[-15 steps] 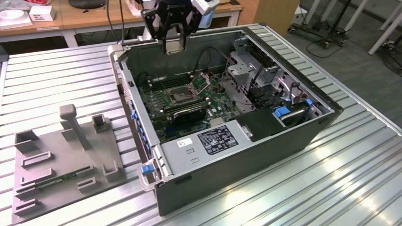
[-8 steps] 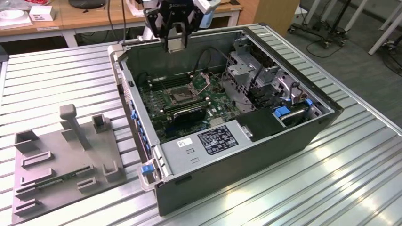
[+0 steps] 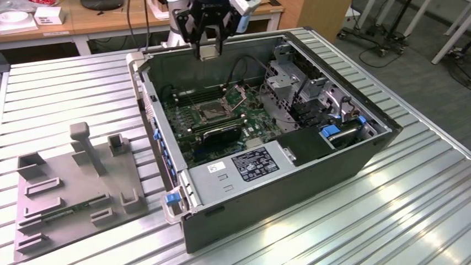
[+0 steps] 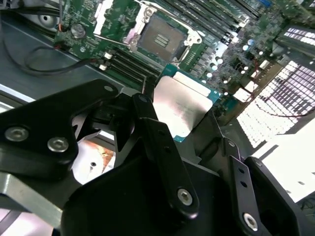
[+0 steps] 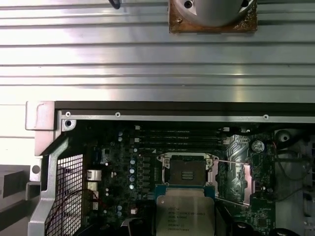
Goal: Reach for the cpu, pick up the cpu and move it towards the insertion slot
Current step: 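Pick up the cpu and move it towards the insertion slot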
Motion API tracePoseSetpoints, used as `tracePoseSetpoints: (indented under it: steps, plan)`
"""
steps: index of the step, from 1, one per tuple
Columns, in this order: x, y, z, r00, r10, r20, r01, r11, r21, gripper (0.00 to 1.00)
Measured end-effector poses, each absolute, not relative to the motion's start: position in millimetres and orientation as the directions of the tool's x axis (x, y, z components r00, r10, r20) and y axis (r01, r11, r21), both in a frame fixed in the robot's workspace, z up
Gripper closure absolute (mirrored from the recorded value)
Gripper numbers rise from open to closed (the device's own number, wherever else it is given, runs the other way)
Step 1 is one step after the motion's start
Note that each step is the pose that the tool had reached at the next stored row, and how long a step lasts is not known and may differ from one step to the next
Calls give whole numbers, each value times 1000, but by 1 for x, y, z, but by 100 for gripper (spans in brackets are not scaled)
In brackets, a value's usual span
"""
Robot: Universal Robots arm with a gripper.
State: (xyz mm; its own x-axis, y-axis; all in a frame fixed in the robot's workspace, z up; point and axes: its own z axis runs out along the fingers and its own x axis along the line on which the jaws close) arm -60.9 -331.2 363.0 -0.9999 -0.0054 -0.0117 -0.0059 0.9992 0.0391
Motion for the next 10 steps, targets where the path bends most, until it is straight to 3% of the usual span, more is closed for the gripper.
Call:
tracePoseSetpoints:
  steps: [10]
  plan:
    - [-51, -320, 363, -1000, 2, -12, 1, 999, 39, 45]
